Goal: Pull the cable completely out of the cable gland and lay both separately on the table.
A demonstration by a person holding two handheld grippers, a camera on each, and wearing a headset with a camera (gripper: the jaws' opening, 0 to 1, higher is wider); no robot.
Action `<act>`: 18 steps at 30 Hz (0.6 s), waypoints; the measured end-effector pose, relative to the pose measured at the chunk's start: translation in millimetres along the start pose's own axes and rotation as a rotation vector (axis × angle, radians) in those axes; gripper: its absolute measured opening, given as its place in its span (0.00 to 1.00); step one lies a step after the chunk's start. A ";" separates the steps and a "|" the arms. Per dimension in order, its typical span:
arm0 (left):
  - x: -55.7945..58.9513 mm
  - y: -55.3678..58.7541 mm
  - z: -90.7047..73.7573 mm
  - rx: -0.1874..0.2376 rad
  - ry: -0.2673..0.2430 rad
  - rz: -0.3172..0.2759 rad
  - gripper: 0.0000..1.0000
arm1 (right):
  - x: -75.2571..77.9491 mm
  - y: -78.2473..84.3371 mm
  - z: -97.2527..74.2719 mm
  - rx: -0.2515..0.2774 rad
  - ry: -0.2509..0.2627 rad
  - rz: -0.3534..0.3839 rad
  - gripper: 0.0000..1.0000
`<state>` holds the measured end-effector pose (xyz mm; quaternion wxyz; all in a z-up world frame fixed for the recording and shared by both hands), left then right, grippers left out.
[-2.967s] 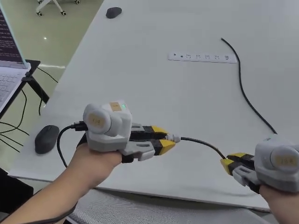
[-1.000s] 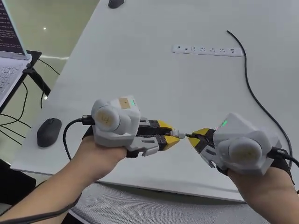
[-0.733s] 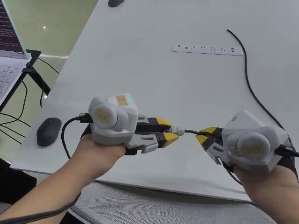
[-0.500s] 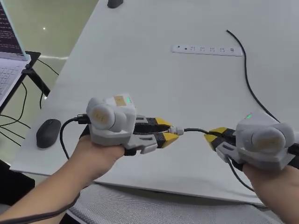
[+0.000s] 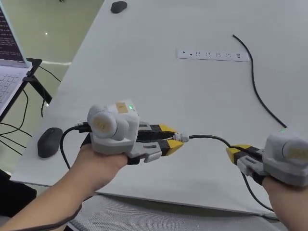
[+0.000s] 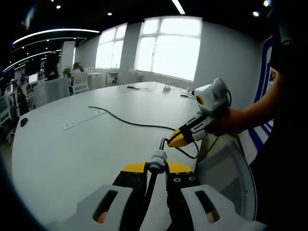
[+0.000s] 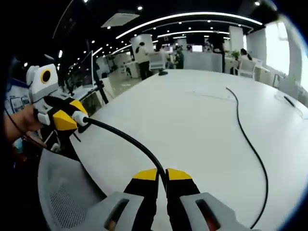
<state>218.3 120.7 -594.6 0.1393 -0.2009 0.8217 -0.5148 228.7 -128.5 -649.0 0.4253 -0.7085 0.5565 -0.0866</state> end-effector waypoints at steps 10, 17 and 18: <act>1.0 0.5 1.2 -0.008 -0.003 0.001 0.15 | 5.8 9.4 5.9 -0.011 0.020 0.088 0.00; -2.4 1.5 -1.2 -0.005 -0.016 -0.014 0.15 | 4.9 7.1 5.2 -0.007 0.001 0.077 0.02; -2.5 1.4 -1.4 -0.006 -0.016 -0.015 0.15 | 5.1 6.7 5.4 -0.007 -0.003 0.069 0.02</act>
Point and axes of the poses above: the centre of the closed fingertips' face, and the gripper's own axes: z roughly forward along the fingers, x roughly to its right, y roughly out of its underside, the point moved 10 cm from there along -z, roughly backward along the fingers, and after that the axes turned 12 degrees about z, right-handed, at the moved point
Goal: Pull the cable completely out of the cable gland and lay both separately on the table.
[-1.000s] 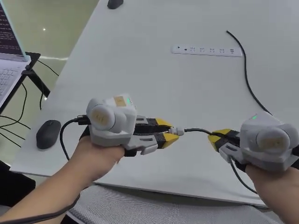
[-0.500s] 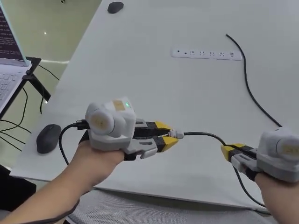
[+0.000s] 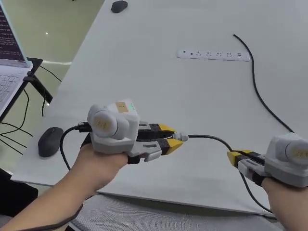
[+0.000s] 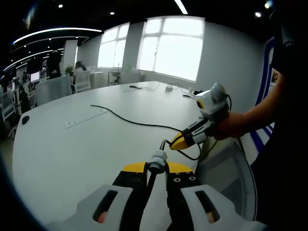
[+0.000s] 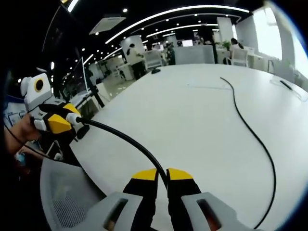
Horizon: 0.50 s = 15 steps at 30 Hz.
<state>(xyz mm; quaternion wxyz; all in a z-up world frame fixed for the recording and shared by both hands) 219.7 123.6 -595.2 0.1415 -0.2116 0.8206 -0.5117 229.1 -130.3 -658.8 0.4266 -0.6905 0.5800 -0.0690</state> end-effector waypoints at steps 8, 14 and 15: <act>-3.4 -1.5 -0.8 0.001 -0.010 -0.007 0.15 | -3.1 -2.2 -2.9 -0.004 -0.022 -0.088 0.03; -5.8 -1.9 -0.2 0.000 -0.010 -0.008 0.15 | -10.6 -3.7 -5.8 -0.008 -0.052 -0.166 0.12; -6.2 -1.5 0.2 -0.002 -0.010 -0.008 0.15 | -11.4 -3.7 -5.4 -0.013 -0.058 -0.197 0.14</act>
Point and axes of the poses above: the centre of the closed fingertips' face, and the gripper's own axes: z roughly forward along the fingers, x roughly to its right, y roughly out of its underside, the point moved 10 cm from there along -z, roughly backward along the fingers, and after that the axes turned 12 degrees about z, right-handed, at the moved point
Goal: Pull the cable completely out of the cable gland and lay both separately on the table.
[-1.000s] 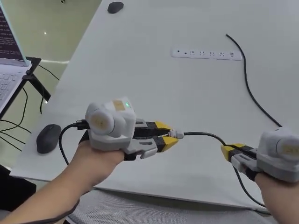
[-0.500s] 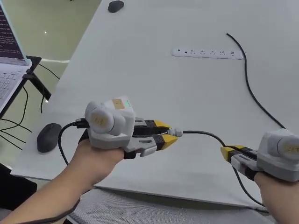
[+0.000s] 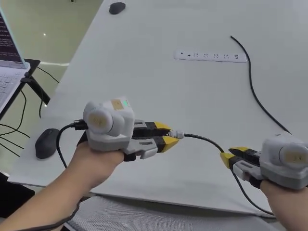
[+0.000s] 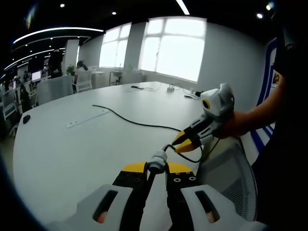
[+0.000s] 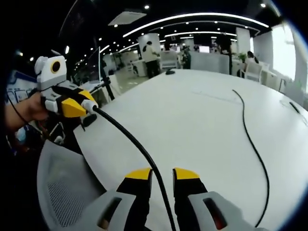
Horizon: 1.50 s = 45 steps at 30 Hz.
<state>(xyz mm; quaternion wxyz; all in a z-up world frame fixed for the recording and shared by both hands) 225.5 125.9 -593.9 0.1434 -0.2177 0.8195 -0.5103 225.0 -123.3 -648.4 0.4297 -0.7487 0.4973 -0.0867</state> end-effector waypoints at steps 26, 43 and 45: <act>-1.0 -2.6 0.9 -0.005 0.008 0.023 0.15 | -82.3 -56.9 14.0 0.005 -0.164 -0.665 0.14; -3.3 2.8 5.7 -0.021 0.020 0.048 0.15 | -88.1 -57.5 24.3 -0.022 -0.159 -0.670 0.01; -3.3 2.6 6.1 -0.023 0.023 0.049 0.15 | -87.8 -57.5 24.5 -0.024 -0.159 -0.667 0.01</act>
Point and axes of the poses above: the centre of the closed fingertips' face, and the gripper's own axes: z roughly forward along the fingers, x roughly to its right, y roughly out of its underside, the point moved 10 cm from there along -z, roughly backward along the fingers, and after that the axes turned 12 degrees about z, right-handed, at the moved point
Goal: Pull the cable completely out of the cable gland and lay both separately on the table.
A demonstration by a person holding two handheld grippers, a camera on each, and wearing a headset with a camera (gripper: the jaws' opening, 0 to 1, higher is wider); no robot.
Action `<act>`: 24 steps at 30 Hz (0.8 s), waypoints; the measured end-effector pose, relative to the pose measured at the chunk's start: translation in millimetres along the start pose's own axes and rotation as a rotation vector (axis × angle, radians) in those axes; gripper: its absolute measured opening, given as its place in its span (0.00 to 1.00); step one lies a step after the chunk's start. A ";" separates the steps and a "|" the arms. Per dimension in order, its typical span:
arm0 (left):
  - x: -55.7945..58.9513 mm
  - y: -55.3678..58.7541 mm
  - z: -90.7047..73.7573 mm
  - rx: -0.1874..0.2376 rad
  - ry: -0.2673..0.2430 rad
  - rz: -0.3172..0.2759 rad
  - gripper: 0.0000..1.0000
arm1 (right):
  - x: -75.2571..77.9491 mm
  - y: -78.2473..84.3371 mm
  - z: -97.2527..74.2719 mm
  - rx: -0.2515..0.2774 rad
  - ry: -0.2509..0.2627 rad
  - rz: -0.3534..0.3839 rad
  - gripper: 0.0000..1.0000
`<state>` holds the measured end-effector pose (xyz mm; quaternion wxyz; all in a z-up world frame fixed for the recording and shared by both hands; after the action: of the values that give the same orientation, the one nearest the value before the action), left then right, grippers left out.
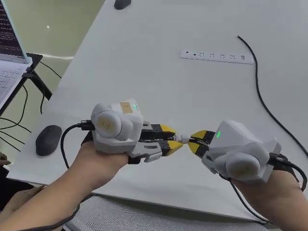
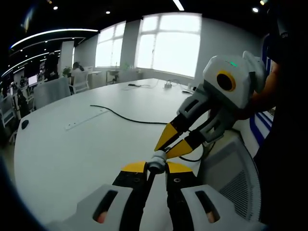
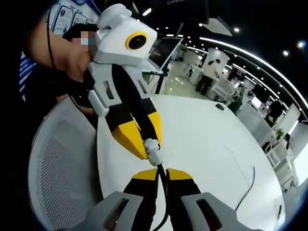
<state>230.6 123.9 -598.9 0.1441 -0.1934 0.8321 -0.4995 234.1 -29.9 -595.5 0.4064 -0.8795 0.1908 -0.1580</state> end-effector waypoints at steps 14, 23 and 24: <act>-3.7 -3.5 2.1 0.015 -0.018 0.006 0.15 | 7.3 0.7 0.7 0.035 0.008 0.056 0.00; -8.8 -5.0 -2.2 0.020 -0.039 0.006 0.15 | 18.2 8.3 -0.3 0.052 0.030 0.173 0.00; -9.0 -4.7 -2.6 0.021 -0.040 0.003 0.15 | 19.8 9.7 -0.3 0.048 0.031 0.182 0.00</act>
<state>238.3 128.1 -593.1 0.1637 -0.2005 0.8242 -0.5037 249.4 -45.1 -600.3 0.4370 -0.8460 0.2724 -0.1384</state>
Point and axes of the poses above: the centre of the closed fingertips' face, and the gripper's own axes: z roughly forward along the fingers, x roughly to its right, y roughly out of its underside, the point moved 10 cm from there along -z, roughly backward along the fingers, and after that the axes turned 12 degrees about z, right-handed, at the moved point
